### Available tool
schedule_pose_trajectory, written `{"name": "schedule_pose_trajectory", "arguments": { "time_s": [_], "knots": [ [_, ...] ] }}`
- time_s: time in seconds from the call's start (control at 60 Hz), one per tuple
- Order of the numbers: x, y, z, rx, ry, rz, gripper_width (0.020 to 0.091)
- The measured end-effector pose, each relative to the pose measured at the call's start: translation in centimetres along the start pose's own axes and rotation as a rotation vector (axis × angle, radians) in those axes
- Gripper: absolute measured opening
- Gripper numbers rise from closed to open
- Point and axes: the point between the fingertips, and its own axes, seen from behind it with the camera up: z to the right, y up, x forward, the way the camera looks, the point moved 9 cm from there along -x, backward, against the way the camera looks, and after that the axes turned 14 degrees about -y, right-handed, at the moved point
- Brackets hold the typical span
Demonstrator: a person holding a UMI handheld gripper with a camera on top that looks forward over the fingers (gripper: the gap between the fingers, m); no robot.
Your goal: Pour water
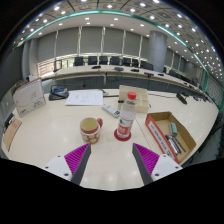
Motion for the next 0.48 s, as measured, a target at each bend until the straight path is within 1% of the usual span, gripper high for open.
{"name": "schedule_pose_trajectory", "arguments": {
  "time_s": [0.067, 0.233, 0.35, 0.433, 0.483],
  "knots": [
    [-4.0, -0.9, -0.8, -0.026, -0.027, -0.004, 0.0858],
    [-12.5, -3.1, -3.1, -0.049, -0.017, 0.019, 0.0859],
    [-15.9, -4.5, -4.3, -0.069, 0.012, 0.022, 0.0859],
    [-17.4, -4.9, -4.4, -0.082, 0.007, 0.058, 0.0862],
    [-17.9, -4.9, -4.7, -0.088, 0.012, 0.060, 0.0862]
  ]
}}
